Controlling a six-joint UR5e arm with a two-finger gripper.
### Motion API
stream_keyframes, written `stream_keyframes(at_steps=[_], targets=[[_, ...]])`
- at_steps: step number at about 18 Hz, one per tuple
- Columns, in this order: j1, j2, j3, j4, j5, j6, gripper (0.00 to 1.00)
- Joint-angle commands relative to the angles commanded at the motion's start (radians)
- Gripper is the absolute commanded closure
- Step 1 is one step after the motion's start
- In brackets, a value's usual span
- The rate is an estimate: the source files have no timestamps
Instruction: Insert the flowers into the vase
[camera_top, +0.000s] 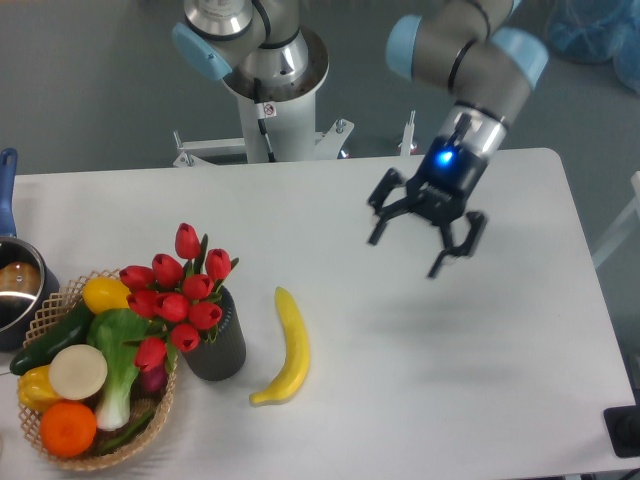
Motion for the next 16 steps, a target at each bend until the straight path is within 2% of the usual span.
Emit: stream_keyframes(at_steps=[5,7,12,14,16], targets=[[0.008,0.063,0.034,-0.072,0.358,0.064,0.0],[0.021,0.075,0.067,-0.154,0.435,0.135,0.0],[0.159,0.176,0.115,-0.409,0.429,0.247,0.0],[0.24,0.215,0.123,-0.495,0.429,0.345,0.0],[0.319,0.236,0.126,-0.544,0.43,0.458,0.0]])
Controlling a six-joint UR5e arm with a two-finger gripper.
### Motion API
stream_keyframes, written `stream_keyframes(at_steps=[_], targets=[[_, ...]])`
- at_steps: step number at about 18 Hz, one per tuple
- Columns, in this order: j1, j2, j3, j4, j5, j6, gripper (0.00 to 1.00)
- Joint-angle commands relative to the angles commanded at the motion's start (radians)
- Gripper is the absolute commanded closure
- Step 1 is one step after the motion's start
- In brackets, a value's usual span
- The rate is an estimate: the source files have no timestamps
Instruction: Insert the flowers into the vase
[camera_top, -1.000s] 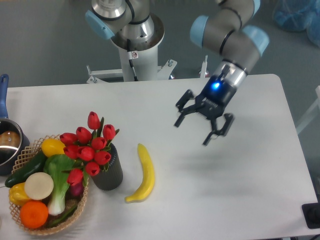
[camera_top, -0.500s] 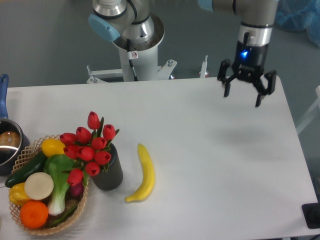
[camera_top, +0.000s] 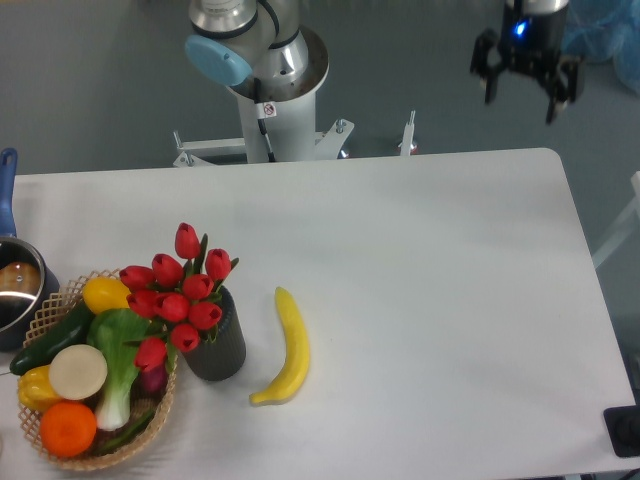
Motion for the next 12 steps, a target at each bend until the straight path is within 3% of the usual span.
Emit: stream_keyframes(at_steps=[6,12], targets=[[0.166,0.009,0.037,-0.101,0.006,0.138,0.0],[0.203,0.006,0.051,-0.115,0.015,0.14,0.0]])
